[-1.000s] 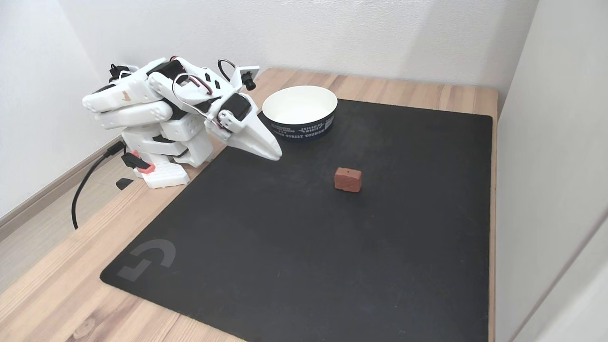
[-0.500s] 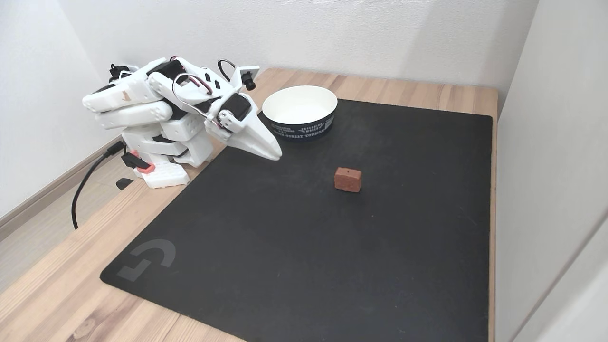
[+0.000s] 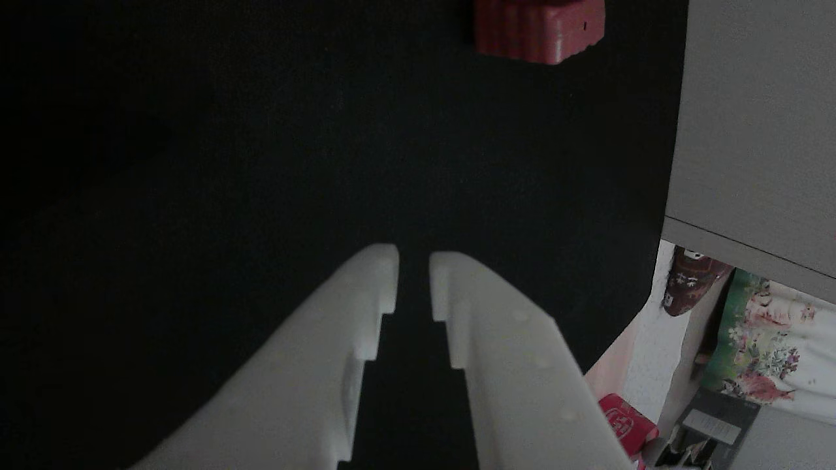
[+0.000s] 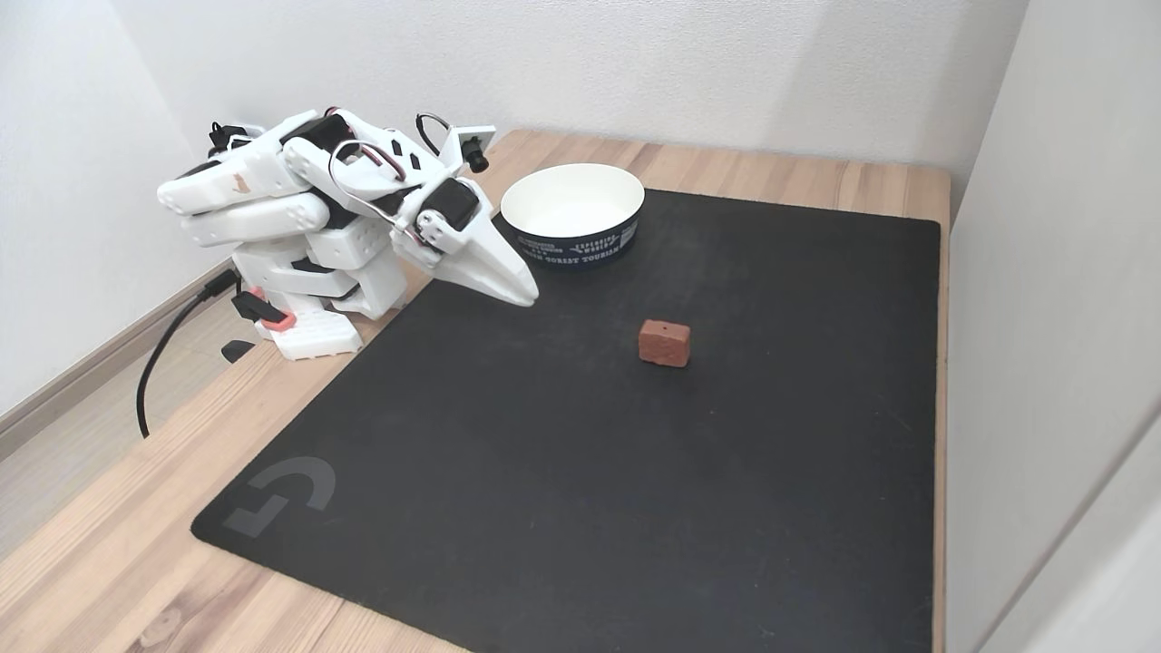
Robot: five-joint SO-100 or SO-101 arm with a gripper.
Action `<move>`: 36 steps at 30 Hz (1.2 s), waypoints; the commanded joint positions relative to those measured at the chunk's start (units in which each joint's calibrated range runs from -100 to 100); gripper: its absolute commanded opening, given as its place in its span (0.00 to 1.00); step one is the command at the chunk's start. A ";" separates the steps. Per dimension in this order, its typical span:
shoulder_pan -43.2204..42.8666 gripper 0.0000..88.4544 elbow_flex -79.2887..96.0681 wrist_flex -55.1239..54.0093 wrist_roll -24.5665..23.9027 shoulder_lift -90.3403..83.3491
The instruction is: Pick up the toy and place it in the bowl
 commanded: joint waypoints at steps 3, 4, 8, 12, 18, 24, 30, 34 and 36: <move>0.40 0.03 -2.82 1.64 -0.02 0.08; 0.40 0.03 -4.09 2.32 -0.08 0.17; 0.48 0.03 -9.31 3.34 -0.13 5.00; 0.48 0.03 -14.81 2.83 -0.18 13.76; 0.40 0.03 -30.94 1.47 -0.23 33.77; -0.19 0.03 -45.64 1.14 -0.29 53.19; -0.19 0.03 -60.87 1.98 -0.29 66.95; -0.27 0.03 -71.05 2.07 -0.29 75.53; -0.35 0.03 -78.08 4.44 -0.29 81.79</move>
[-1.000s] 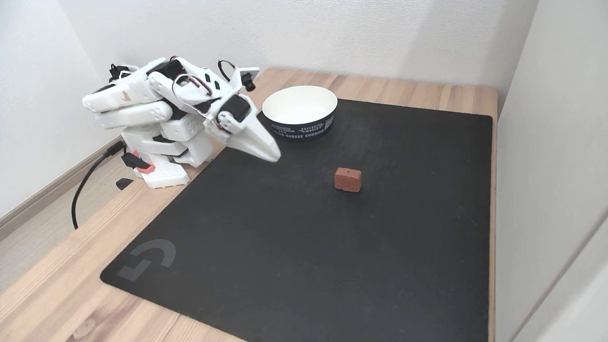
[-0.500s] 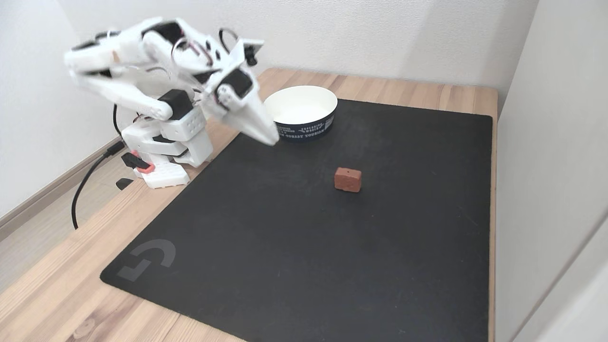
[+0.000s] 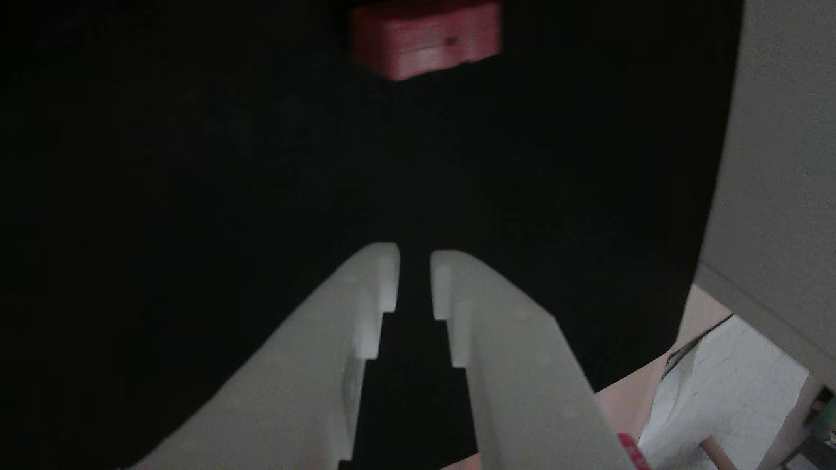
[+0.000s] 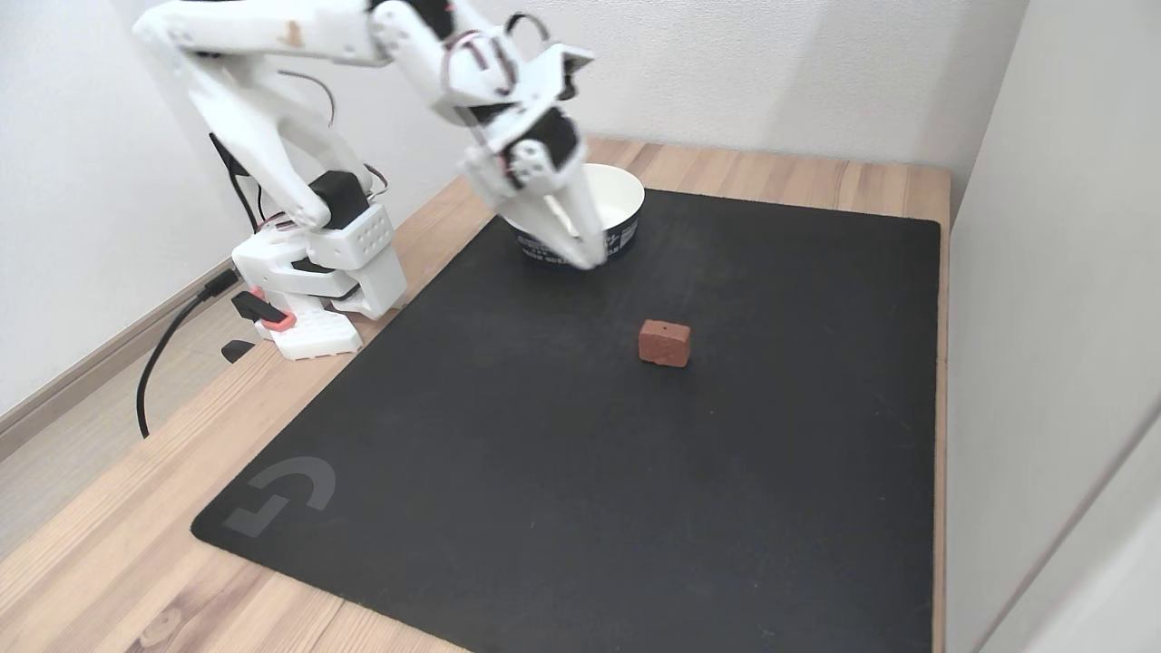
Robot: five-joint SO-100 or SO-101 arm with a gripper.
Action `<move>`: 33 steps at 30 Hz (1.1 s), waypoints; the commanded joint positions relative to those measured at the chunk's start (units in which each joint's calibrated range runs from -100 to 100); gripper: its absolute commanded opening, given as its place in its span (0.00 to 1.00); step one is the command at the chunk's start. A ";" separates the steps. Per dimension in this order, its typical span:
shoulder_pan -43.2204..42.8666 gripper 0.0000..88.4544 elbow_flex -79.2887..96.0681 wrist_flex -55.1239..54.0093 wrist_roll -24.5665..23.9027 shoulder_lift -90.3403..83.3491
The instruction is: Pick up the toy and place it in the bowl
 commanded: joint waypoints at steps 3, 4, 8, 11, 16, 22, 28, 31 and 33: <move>-0.19 0.03 -18.28 6.14 -0.18 13.27; -0.19 0.03 -21.17 7.58 -0.18 15.69; -1.86 0.03 -31.62 11.47 0.13 24.77; -3.28 0.03 -38.29 12.40 -0.03 29.69; -3.62 0.03 -45.77 13.84 -0.13 35.44; -3.53 0.03 -54.78 21.89 -0.13 41.61; -3.20 0.03 -55.69 23.24 -0.13 42.70; -3.11 0.03 -55.87 22.82 -0.13 42.70; -3.03 0.03 -55.87 22.73 -0.13 42.70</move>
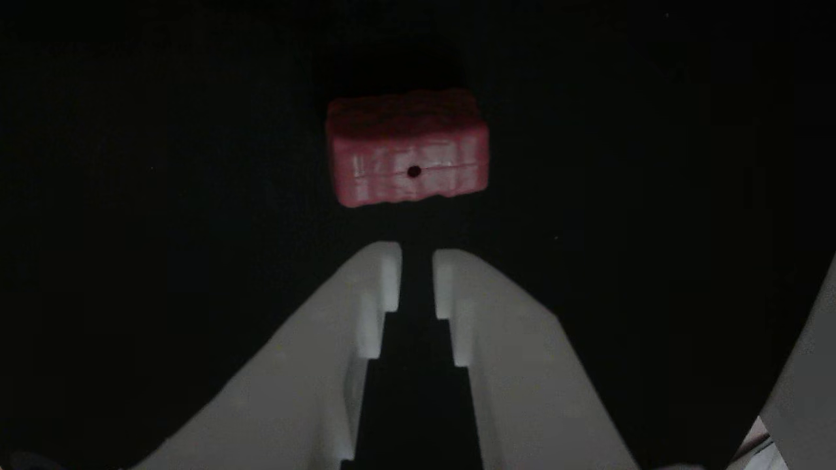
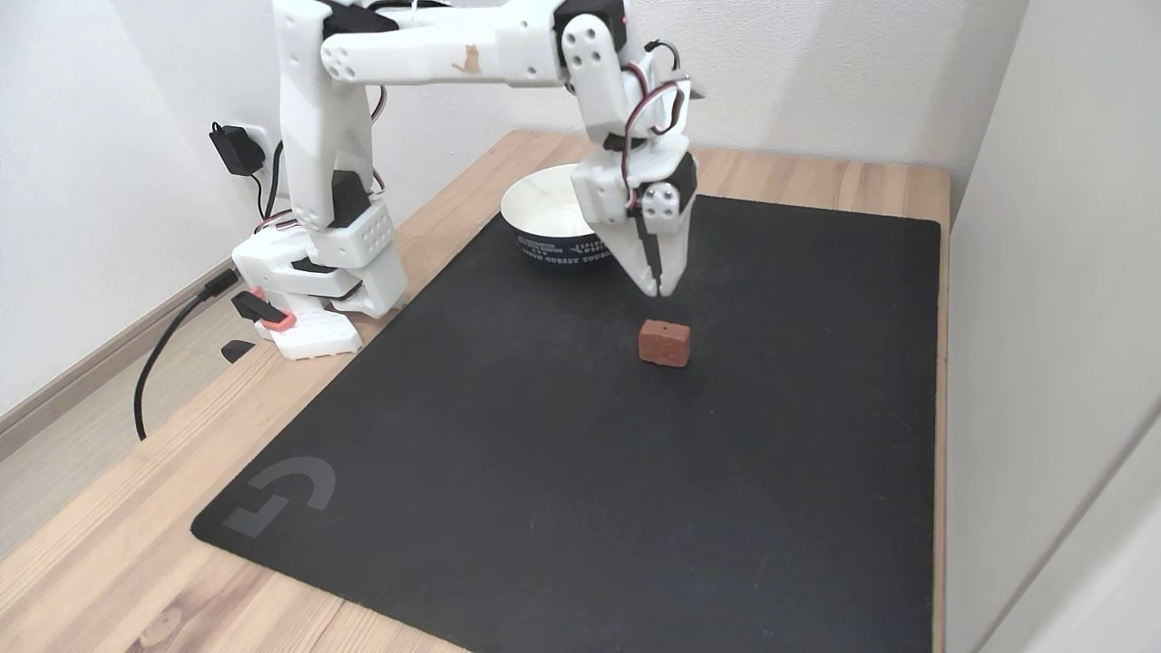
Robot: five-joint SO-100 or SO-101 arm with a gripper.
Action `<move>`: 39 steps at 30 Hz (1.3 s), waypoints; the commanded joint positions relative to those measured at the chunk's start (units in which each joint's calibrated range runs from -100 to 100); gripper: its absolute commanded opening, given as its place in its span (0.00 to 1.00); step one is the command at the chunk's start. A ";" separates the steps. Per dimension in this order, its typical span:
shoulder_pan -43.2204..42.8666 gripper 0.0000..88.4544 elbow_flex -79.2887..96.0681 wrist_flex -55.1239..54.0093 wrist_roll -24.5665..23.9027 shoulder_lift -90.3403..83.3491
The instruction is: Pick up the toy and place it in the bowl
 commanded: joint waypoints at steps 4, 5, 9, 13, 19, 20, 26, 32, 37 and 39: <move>0.22 0.03 -2.41 -0.23 0.08 -0.35; 0.22 0.03 -2.41 -0.23 0.02 -0.35; 0.38 0.03 -2.68 -0.23 -2.33 -0.35; 0.38 0.03 -2.41 -0.23 -9.53 -0.27; 1.30 0.03 -2.32 0.28 -23.57 -0.18; 1.39 0.03 -2.32 0.45 -25.60 -0.18; 3.23 0.03 -2.95 2.48 -36.35 1.82; 4.40 0.03 -2.95 5.61 -44.29 3.48; 4.15 0.03 -5.47 5.27 -44.55 3.57; 4.06 0.03 -6.19 5.19 -44.60 3.65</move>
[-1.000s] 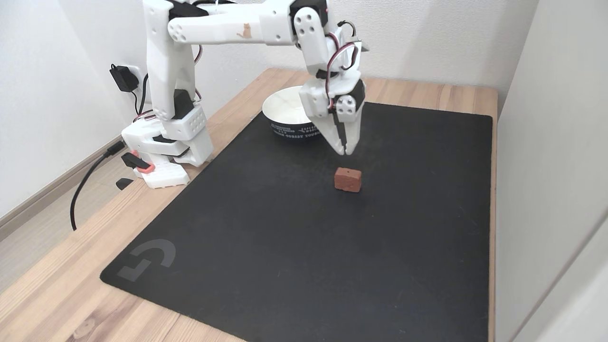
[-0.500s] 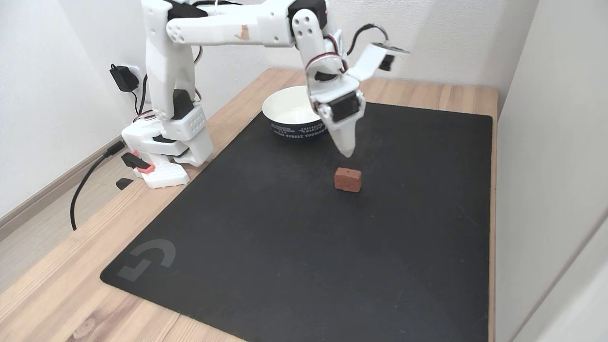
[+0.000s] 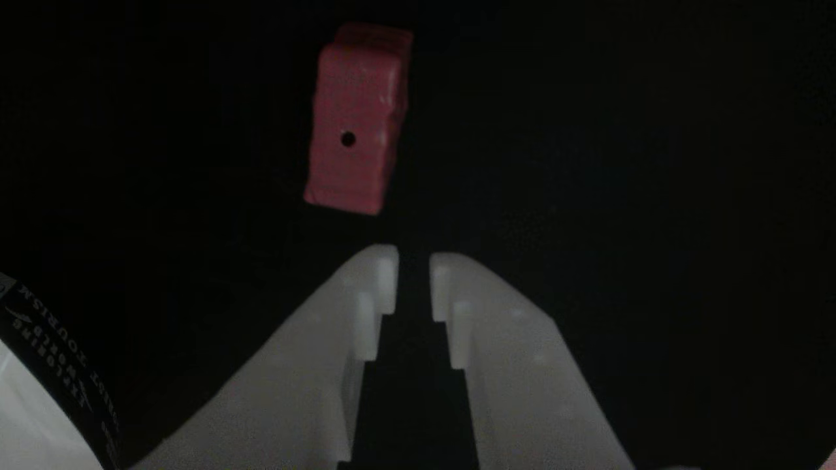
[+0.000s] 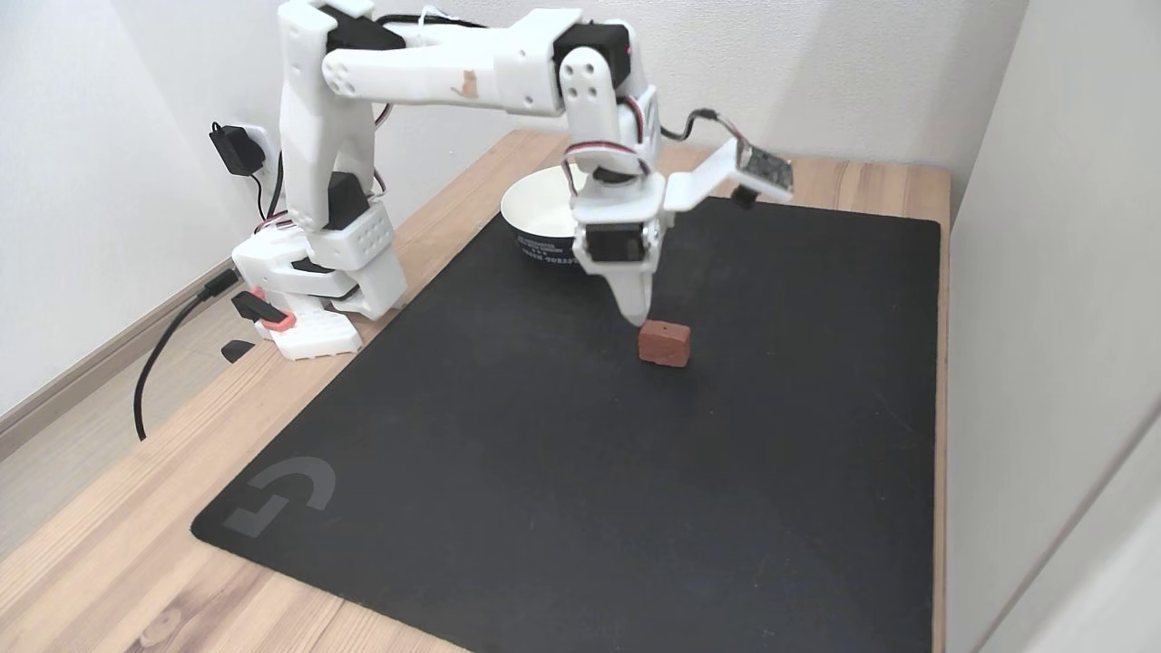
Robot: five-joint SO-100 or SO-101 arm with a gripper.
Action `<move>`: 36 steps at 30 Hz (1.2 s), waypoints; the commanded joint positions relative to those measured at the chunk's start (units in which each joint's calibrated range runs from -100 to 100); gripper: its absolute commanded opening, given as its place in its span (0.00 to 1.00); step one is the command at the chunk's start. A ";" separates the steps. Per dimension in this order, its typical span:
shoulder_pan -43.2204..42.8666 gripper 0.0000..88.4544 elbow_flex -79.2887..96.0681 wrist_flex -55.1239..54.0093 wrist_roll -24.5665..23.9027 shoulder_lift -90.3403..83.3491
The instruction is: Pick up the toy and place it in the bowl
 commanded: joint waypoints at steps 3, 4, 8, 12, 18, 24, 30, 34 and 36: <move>-0.60 0.03 -3.27 -1.65 -0.23 -0.01; -0.77 0.03 -3.36 -2.84 -0.23 1.07; -1.02 0.03 -3.36 -3.43 -0.28 2.57; -1.02 0.03 -3.36 -3.43 -0.28 2.66; -2.19 0.27 -4.44 -2.75 -0.33 1.99; -4.36 0.39 -8.95 -0.72 -0.38 2.24; -4.36 0.39 -8.59 -0.81 -0.38 2.66; -4.53 0.39 -8.50 -0.81 -0.38 2.66; -4.61 0.39 -8.41 -0.72 -0.38 2.66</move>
